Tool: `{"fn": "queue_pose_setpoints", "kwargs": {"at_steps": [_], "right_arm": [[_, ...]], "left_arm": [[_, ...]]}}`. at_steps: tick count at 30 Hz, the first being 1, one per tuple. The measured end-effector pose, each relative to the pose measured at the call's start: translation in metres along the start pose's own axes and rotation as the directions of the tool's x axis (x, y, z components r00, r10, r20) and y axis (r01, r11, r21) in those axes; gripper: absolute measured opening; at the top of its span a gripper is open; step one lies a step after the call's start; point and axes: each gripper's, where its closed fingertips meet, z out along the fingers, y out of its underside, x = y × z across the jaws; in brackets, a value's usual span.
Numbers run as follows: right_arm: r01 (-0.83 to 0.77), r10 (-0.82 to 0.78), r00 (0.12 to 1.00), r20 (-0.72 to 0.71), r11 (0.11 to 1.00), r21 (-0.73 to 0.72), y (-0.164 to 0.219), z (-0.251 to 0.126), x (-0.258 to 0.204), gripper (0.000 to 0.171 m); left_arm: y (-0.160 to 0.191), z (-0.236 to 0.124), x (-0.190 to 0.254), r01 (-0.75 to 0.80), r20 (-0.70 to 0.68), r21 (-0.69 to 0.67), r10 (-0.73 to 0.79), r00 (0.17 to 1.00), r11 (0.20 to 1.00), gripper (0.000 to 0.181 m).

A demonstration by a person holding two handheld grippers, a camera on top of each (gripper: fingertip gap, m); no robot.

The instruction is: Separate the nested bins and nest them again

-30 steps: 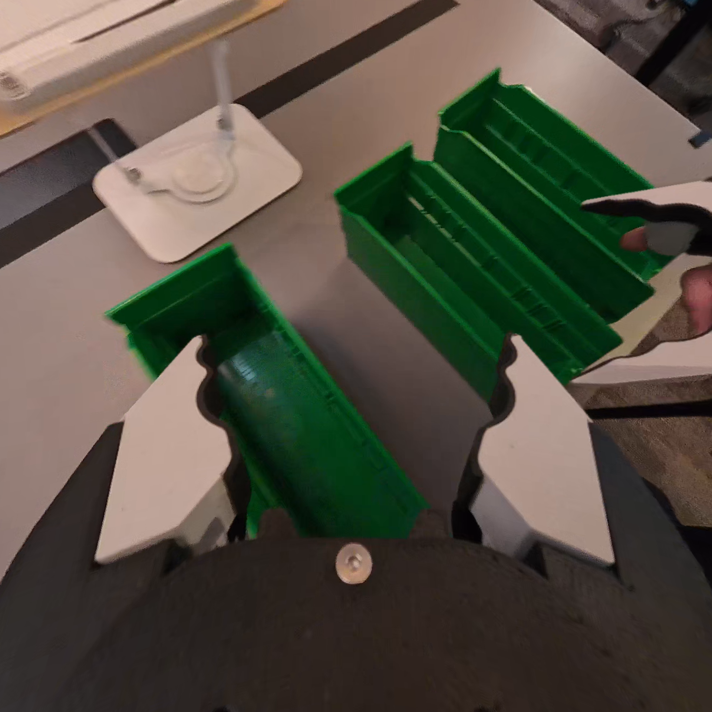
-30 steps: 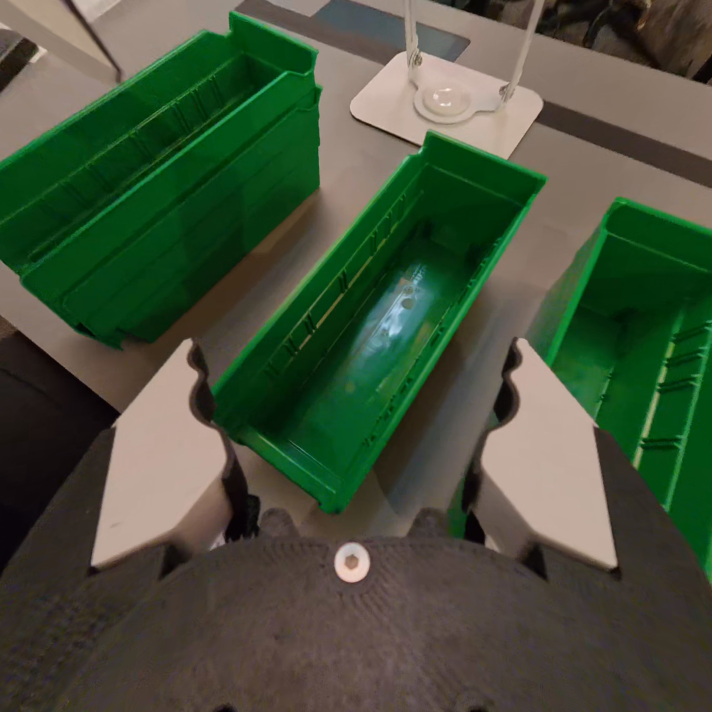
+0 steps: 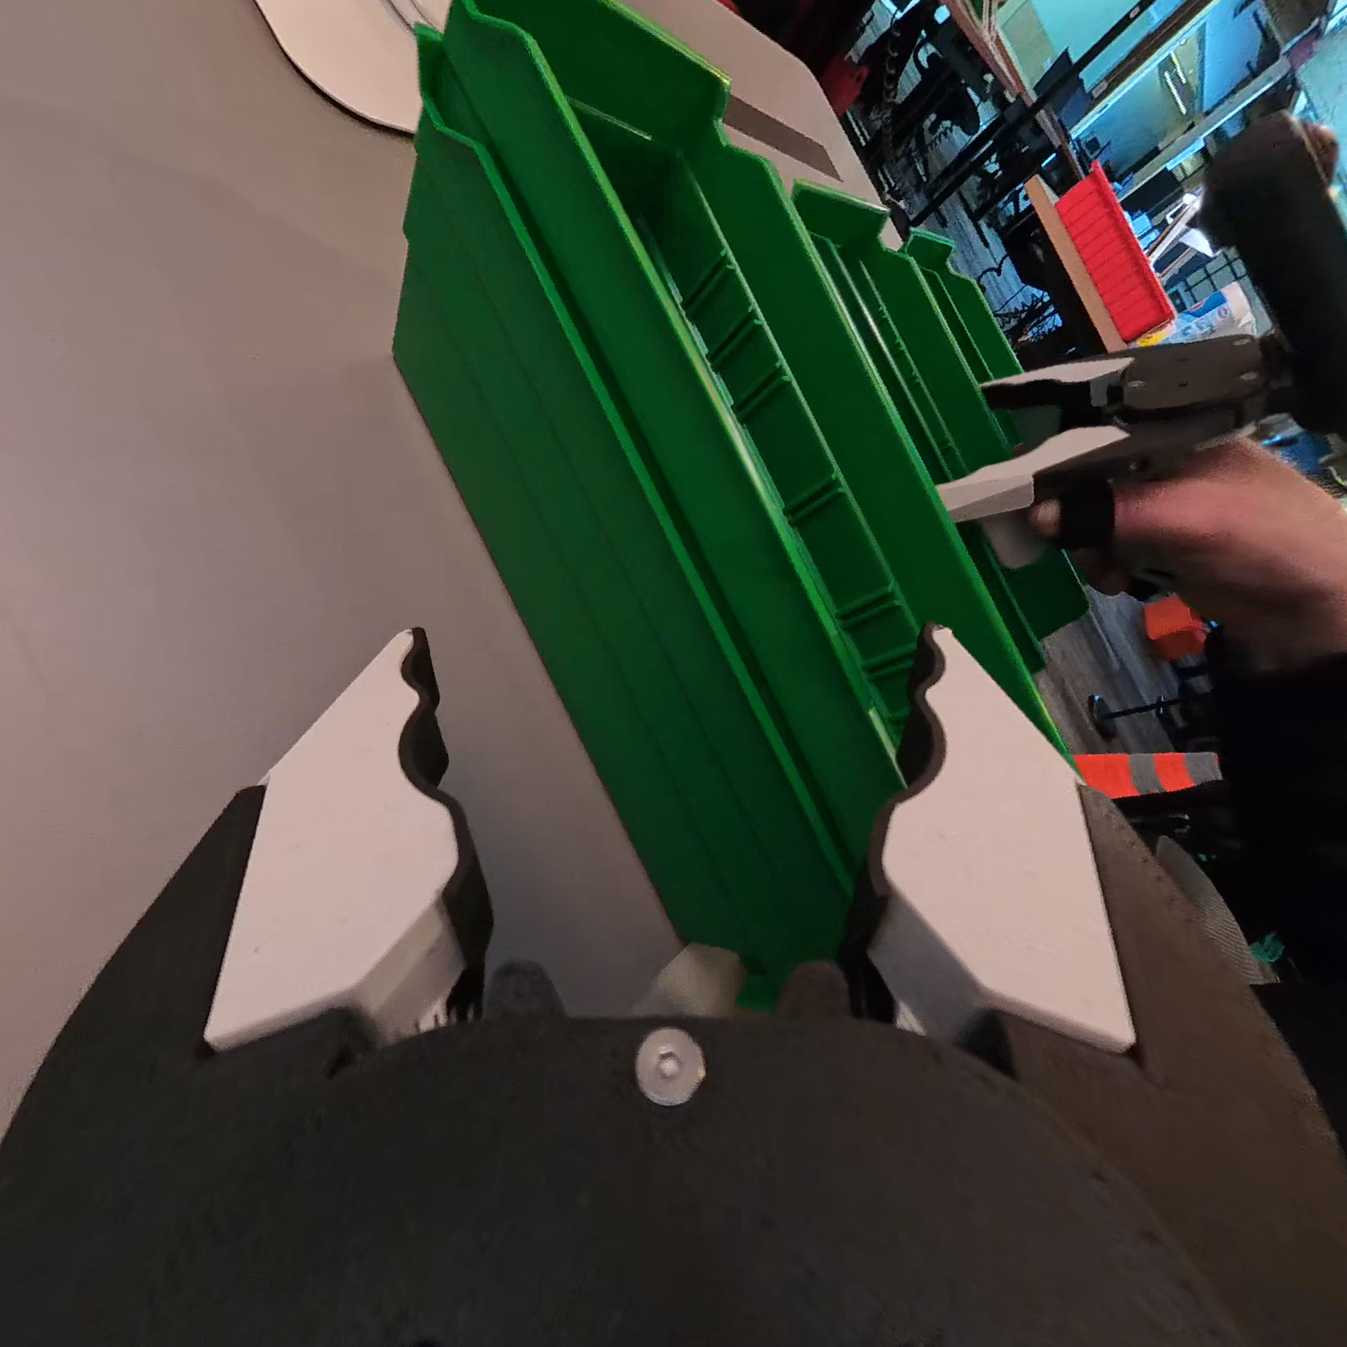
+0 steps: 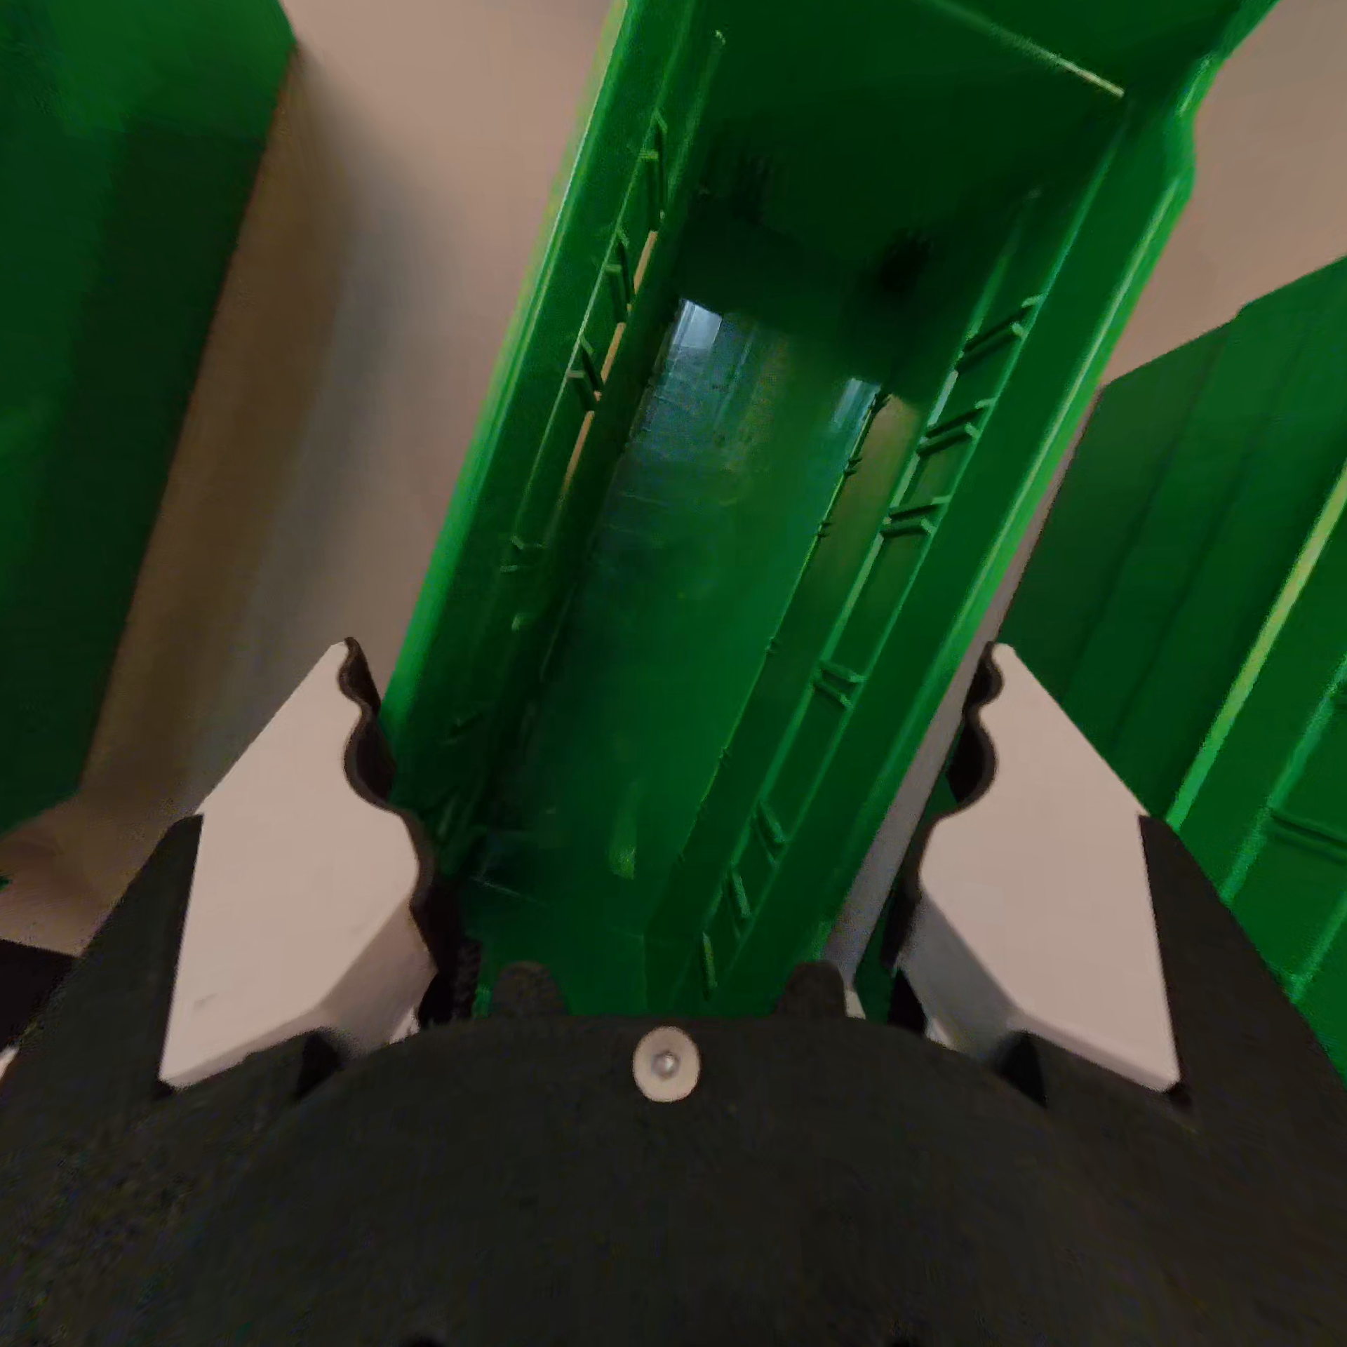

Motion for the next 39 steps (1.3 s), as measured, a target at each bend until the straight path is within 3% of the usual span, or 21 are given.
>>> {"fn": "queue_pose_setpoints", "kwargs": {"at_steps": [10, 16, 27, 34, 39], "right_arm": [[-0.017, 0.017, 1.0, 0.008, 0.999, 0.039, -0.008, -0.004, 0.013, 0.116], [-0.077, 0.071, 0.995, 0.072, 0.993, 0.085, -0.011, -0.006, 0.015, 0.106], [-0.147, 0.101, 0.975, 0.197, 0.961, 0.236, -0.04, -0.049, 0.004, 0.102], [-0.207, 0.022, 0.901, 0.434, 0.9, 0.384, -0.086, -0.123, -0.062, 0.103], [-0.159, -0.065, 0.862, 0.503, 0.907, 0.39, -0.097, -0.146, -0.112, 0.104]], "left_arm": [[0.0, -0.007, -0.008, 0.04, -0.044, -0.003, -0.04, 0.998, 0.999, 0.123], [-0.006, -0.004, 0.01, 0.13, -0.222, 0.036, -0.119, 0.968, 0.991, 0.119], [0.011, 0.017, 0.022, 0.158, -0.275, -0.027, -0.16, 0.948, 0.987, 0.119], [0.009, 0.019, 0.033, 0.216, -0.344, -0.027, -0.212, 0.915, 0.976, 0.119], [0.014, 0.027, 0.048, 0.232, -0.377, -0.045, -0.232, 0.897, 0.972, 0.124]]}}
